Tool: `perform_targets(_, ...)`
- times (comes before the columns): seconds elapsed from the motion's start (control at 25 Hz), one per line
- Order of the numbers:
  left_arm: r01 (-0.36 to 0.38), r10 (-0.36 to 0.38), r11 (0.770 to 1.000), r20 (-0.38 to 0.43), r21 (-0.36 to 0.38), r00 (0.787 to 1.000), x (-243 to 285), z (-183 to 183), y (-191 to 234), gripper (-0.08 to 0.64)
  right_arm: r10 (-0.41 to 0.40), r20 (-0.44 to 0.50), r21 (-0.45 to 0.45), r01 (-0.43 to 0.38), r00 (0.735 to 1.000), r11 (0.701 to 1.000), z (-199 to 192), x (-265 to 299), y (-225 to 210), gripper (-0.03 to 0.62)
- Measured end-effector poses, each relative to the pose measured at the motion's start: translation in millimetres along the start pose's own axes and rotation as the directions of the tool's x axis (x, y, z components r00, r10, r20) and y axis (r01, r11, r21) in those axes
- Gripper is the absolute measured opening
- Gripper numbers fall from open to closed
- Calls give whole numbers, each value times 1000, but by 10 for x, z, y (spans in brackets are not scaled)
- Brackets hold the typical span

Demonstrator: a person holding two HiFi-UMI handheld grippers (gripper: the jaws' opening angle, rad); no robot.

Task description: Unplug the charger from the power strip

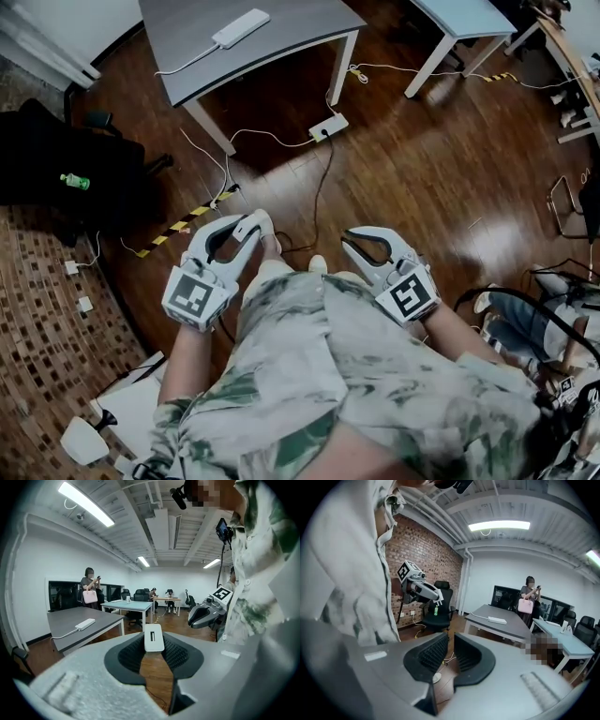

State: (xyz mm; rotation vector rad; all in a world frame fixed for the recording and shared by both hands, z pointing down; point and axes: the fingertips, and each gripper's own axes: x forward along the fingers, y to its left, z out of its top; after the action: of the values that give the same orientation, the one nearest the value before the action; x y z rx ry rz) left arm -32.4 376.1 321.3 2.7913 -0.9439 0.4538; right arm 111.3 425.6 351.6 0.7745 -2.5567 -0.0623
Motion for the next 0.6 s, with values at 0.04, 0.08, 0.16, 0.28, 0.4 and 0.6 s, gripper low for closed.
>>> perform_targets(0.04,-2,2,1000,-1,1,1000,-15,-9,-56,103,-2,-2,5,2,1000,1000,-22,-56,36,48)
perform_targets(0.08,-5,5,1000,-1,2,1000,-32,-11,-102,103,-2,-3,12,2,1000,1000,-40,-102,70,48)
perform_targets(0.16,-12,12,1000,3,4,1000,-60,-2,-167,103,2,0,15,-2,1000,1000,-42,-158,112,48)
perform_targets(0.28,-24,24,1000,-1,3,1000,-110,-20,-223,103,12,-1,-9,-12,1000,1000,-18,-178,144,46)
perform_targets(0.4,-34,34,999,-1,3,999,-156,-40,-250,103,14,8,-21,-14,1000,1000,10,-181,158,38)
perform_targets(0.6,-44,44,999,3,5,999,-194,-34,-199,103,19,12,-47,-18,1000,999,52,-130,155,37)
